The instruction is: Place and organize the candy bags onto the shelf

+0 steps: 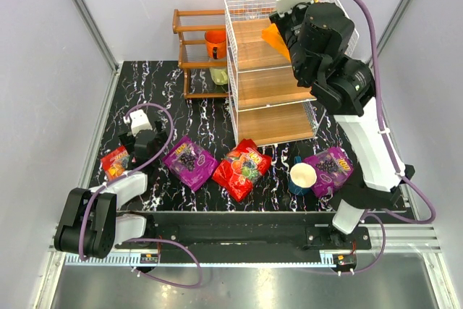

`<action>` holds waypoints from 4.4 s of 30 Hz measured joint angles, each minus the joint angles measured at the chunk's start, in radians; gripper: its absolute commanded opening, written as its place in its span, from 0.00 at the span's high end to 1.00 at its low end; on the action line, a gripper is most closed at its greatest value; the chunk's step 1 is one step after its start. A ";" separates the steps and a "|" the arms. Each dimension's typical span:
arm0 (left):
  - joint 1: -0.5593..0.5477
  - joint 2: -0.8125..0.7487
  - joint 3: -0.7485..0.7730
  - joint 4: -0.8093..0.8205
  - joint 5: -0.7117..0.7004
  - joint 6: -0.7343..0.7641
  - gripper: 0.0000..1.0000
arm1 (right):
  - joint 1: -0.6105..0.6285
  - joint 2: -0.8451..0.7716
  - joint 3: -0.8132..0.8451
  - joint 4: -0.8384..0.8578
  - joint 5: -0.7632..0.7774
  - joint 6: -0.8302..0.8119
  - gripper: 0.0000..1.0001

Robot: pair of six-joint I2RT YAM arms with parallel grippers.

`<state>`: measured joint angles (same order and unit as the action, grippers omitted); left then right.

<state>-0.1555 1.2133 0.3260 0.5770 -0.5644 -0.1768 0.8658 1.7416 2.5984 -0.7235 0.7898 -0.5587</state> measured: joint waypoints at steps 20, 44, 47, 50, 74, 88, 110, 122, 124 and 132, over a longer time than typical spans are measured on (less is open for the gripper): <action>0.000 0.002 0.001 0.000 0.000 0.000 0.01 | -0.217 0.049 -0.218 0.143 -0.288 -0.181 0.36; 0.000 0.013 0.008 -0.005 0.006 0.003 0.01 | -0.218 -0.533 -0.723 0.418 -0.414 0.291 0.26; 0.000 0.013 0.008 -0.008 0.007 0.003 0.01 | -0.218 -0.541 -0.724 0.351 -0.424 0.367 0.16; 0.000 0.013 0.009 -0.008 0.007 0.003 0.01 | -0.218 -0.541 -0.766 0.305 -0.437 0.429 0.10; 0.000 0.017 0.019 -0.010 0.008 0.003 0.01 | -0.245 -0.425 -0.892 0.285 -0.100 0.483 0.22; 0.000 0.019 0.020 -0.014 0.008 0.003 0.01 | -0.384 -0.387 -0.886 0.262 -0.076 0.497 0.20; 0.000 0.021 0.021 -0.015 0.011 0.004 0.01 | -0.385 -0.328 -0.353 0.137 -0.514 0.504 0.65; 0.000 0.029 0.028 -0.022 0.011 0.004 0.01 | -0.522 0.148 0.076 -0.068 -0.719 0.512 0.89; 0.000 0.029 0.033 -0.027 0.011 0.004 0.01 | -0.530 0.166 0.073 -0.085 -0.749 0.515 0.90; 0.000 0.032 0.035 -0.031 0.011 0.004 0.01 | -0.539 0.074 -0.197 0.011 -0.855 0.554 0.90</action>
<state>-0.1555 1.2449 0.3607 0.5461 -0.5537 -0.1730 0.3267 1.8156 2.4012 -0.7128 -0.0654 -0.0044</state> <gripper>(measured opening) 0.987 0.097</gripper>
